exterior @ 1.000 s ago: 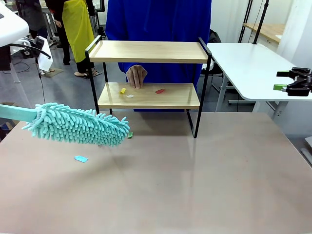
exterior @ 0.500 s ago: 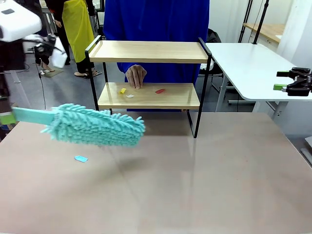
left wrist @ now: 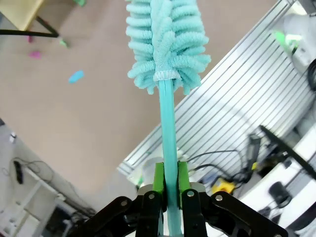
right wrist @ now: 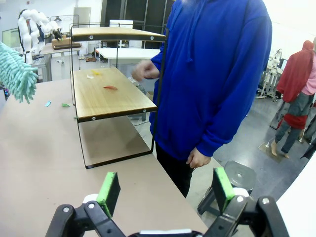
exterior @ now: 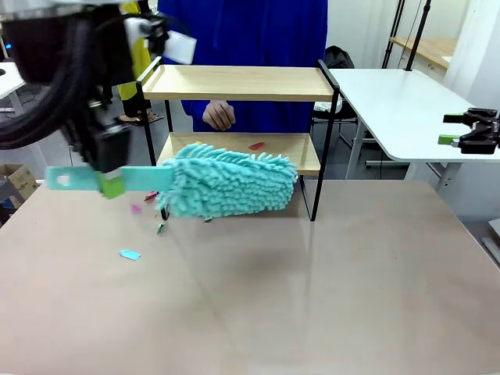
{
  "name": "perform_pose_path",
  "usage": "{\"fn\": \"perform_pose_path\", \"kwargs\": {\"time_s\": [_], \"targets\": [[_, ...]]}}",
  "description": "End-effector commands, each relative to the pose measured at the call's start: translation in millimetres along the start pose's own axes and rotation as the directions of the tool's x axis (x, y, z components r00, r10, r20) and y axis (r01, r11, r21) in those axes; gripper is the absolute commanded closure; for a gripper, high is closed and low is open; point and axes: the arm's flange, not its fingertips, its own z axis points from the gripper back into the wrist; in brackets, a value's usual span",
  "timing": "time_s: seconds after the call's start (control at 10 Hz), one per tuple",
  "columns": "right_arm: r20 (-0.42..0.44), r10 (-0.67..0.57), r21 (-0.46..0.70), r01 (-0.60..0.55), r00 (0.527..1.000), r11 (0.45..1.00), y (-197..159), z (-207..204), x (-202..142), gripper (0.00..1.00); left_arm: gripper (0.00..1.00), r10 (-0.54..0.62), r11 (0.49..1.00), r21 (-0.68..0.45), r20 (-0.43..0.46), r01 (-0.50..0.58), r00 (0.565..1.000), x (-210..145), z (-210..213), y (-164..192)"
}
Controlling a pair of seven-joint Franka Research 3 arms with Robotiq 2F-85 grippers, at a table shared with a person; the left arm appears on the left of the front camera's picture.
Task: Clean the shelf.
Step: Clean the specific section of the Shelf indicated by the human with the Duster.
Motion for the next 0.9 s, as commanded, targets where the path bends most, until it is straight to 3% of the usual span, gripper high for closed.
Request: {"fn": "perform_pose_path", "kwargs": {"time_s": [0.0,0.3,0.6,0.8], "targets": [[0.001,0.003,0.000,-0.003,1.000,1.000,1,0,2,0.00,0.87,0.151,0.988,-0.031,0.055,-0.150,0.987,20,2,-18],[0.001,0.003,0.000,-0.003,1.000,1.000,1,0,2,0.00,0.87,0.341,0.940,-0.068,0.174,-0.334,0.924,57,-9,-46],[0.001,0.003,0.000,-0.003,1.000,1.000,1,0,2,0.00,0.87,0.412,0.909,-0.066,0.286,-0.411,0.865,105,-32,-67],[0.001,0.003,0.000,-0.003,1.000,1.000,1,0,2,0.00,0.87,0.448,0.891,-0.060,0.270,-0.449,0.852,138,-56,-68]]}}
